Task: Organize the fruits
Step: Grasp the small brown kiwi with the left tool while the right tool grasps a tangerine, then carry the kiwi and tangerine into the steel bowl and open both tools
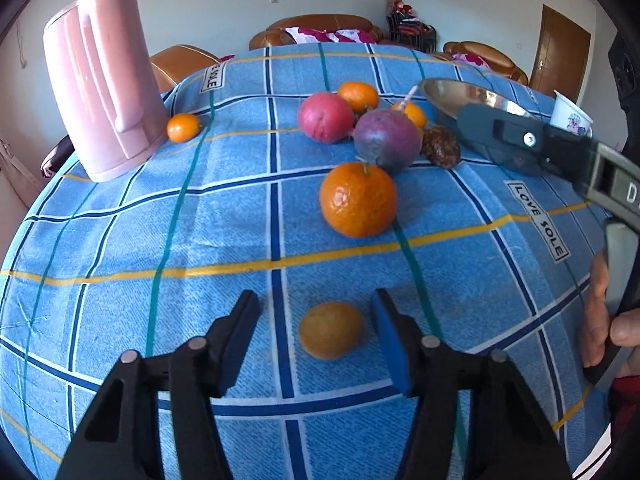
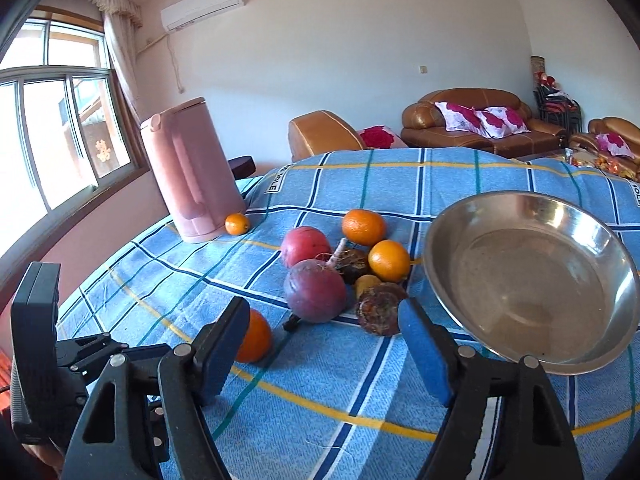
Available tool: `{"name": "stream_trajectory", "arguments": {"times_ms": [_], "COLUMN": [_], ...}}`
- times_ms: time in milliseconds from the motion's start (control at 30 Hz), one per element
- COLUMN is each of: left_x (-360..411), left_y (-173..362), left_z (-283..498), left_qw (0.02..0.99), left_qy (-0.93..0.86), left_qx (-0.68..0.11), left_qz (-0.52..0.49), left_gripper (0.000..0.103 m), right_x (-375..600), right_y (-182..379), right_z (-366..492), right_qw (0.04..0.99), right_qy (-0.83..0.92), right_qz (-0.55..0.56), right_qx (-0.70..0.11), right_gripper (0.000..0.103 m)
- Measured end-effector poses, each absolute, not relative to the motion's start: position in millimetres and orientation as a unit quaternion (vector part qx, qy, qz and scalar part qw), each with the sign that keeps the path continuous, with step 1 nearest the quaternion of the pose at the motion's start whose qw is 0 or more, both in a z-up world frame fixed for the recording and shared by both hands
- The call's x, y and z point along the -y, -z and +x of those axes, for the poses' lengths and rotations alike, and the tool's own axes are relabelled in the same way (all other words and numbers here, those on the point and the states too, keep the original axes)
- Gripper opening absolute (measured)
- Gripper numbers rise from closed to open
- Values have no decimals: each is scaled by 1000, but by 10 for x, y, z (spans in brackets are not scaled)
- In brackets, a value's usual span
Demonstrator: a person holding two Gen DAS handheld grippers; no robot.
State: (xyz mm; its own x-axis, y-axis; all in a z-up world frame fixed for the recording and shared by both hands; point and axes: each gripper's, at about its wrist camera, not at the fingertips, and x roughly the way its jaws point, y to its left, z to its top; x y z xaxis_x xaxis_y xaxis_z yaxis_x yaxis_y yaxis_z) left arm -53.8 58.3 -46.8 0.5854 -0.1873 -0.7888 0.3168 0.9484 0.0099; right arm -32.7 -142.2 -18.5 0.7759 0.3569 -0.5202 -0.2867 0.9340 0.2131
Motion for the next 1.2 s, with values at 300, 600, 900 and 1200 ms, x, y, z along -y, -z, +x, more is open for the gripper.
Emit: {"name": "stream_trajectory", "arguments": {"times_ms": [300,600,900,1200], "left_x": [-864,-1268,-1315,-636], "left_y": [452,91,56,-135], "left_z": [-618,-625,-525,-355], "left_qw": [899,929,930,942], "left_qy": [129,80,57,92], "left_qx": [-416,-362,-363,-323], "left_qz": [42,7,11,29], "left_gripper": [31,31,31,31], "right_x": [1210,630,595,1547], "right_y": [253,498,526,117], "right_z": [-262,69,70,-192], "right_qw": [913,876,877,938], "right_qy": [-239,-243,-227,-175], "right_qz": [50,12,-18,25], "right_qx": [-325,-416,-423,-298], "right_gripper": [78,77,49,49]}}
